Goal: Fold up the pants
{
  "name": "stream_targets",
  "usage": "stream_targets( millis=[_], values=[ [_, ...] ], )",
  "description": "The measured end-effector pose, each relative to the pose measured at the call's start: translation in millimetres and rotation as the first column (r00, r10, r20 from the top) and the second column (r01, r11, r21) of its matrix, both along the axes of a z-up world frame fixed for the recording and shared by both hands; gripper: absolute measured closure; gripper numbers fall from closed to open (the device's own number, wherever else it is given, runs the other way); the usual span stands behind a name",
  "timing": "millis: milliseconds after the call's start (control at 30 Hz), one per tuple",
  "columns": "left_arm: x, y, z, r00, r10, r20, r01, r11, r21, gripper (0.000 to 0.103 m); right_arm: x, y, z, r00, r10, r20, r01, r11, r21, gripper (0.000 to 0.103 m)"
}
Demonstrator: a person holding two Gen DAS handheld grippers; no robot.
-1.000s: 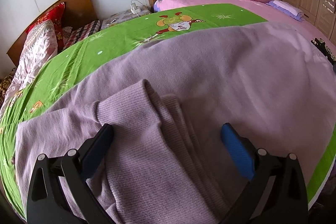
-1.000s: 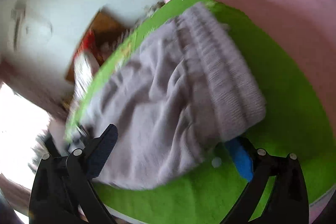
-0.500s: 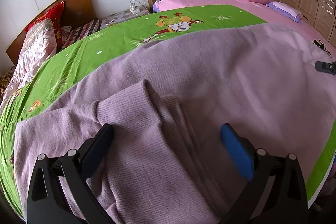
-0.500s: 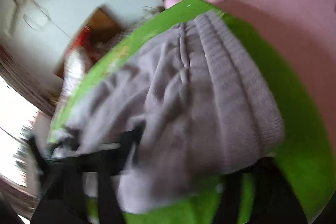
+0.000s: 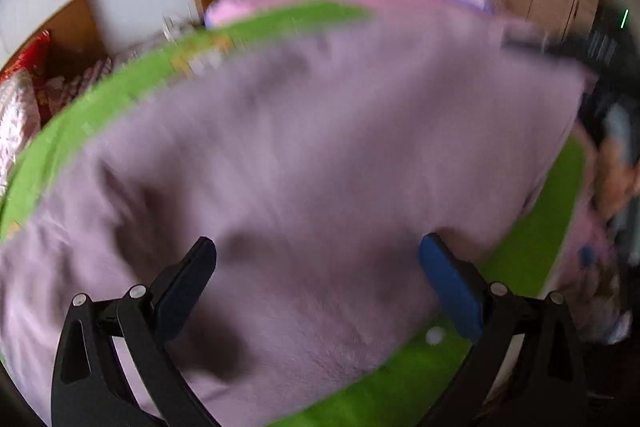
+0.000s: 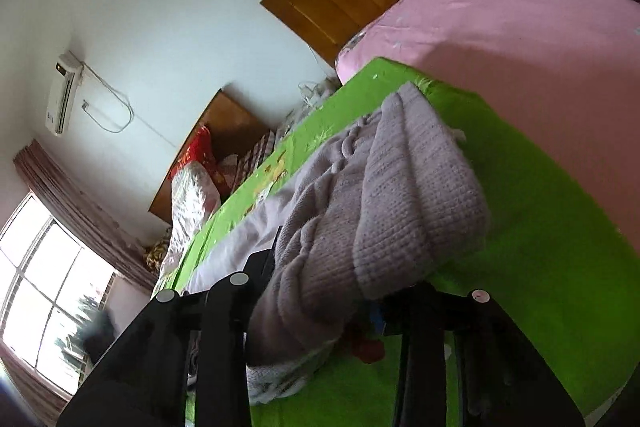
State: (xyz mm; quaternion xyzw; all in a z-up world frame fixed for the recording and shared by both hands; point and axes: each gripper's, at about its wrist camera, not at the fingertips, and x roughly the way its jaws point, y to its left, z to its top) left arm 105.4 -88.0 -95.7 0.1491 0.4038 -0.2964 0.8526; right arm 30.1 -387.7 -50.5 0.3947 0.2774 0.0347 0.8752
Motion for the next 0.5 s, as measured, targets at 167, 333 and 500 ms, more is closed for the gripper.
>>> stream_targets(
  millis=[167,333,500],
  values=[
    [13.3,11.7,2.9,0.998,0.012,-0.066,-0.017,0.997,-0.071,0.001,4.4,-8.3,-13.0,1.0,-0.017,-0.015,0.018,0.997,0.075,0.068],
    [-2.3,71.2,47.5,0.999,0.039,-0.006,-0.039,0.963,-0.268,0.002,11.7,18.6,27.7,0.999,-0.031,-0.015,0.03,0.996,-0.079,0.068],
    [-5.0,204.3,86.3,0.939,0.342,0.02,-0.298,0.844,-0.445,0.002,39.7,116.4,114.2,0.996,0.073,0.056,-0.039,0.885,-0.463,0.068]
  ],
)
